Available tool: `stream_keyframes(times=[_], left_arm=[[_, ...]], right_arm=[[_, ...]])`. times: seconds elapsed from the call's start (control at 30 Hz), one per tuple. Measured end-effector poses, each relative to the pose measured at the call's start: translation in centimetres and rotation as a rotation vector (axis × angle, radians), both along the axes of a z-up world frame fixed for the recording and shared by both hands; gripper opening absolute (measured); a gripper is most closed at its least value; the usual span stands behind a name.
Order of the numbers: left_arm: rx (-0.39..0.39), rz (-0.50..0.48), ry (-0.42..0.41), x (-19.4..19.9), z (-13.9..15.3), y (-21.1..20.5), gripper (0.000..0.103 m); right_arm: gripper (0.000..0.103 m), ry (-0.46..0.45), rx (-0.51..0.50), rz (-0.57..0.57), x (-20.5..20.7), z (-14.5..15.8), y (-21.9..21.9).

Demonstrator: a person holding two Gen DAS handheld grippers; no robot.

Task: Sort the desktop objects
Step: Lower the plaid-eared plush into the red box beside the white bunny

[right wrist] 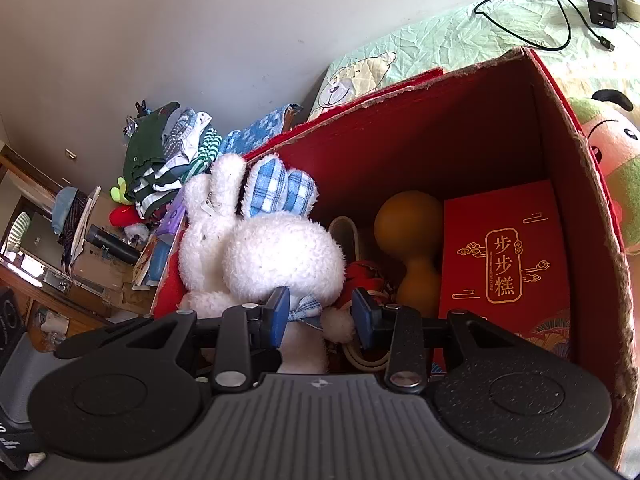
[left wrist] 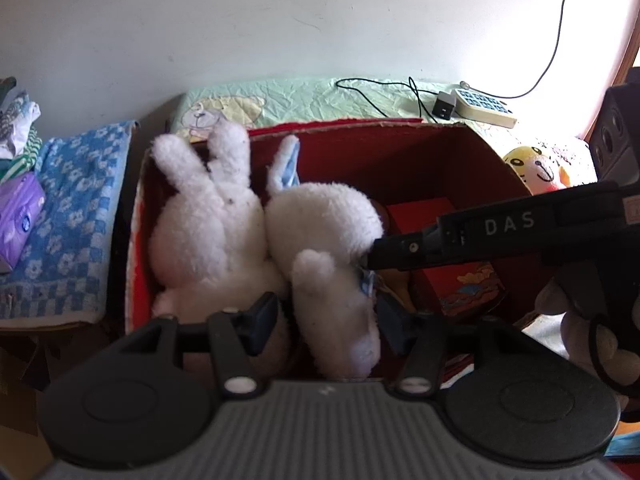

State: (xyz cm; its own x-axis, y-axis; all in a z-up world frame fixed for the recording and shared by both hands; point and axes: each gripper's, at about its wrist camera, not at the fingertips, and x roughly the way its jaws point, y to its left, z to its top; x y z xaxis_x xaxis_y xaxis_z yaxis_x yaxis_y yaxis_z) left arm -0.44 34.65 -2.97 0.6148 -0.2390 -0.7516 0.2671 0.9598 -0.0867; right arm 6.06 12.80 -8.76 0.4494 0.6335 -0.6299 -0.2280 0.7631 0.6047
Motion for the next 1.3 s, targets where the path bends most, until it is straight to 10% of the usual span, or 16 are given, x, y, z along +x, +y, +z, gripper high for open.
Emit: stream_keyframes(times=[0.33,1.3], left_arm=[[0.009,0.005,-0.015,0.3,0.9,-1.0,0.045],[0.046,0.052,0.055,1.6,-1.6,-1.1,0.055]], right_arm=[[0.039,0.007,-0.016,0.001,0.1,0.0,0.3],[0.038,-0.039,-0.113,0.039,0.2,0.1,2.0]])
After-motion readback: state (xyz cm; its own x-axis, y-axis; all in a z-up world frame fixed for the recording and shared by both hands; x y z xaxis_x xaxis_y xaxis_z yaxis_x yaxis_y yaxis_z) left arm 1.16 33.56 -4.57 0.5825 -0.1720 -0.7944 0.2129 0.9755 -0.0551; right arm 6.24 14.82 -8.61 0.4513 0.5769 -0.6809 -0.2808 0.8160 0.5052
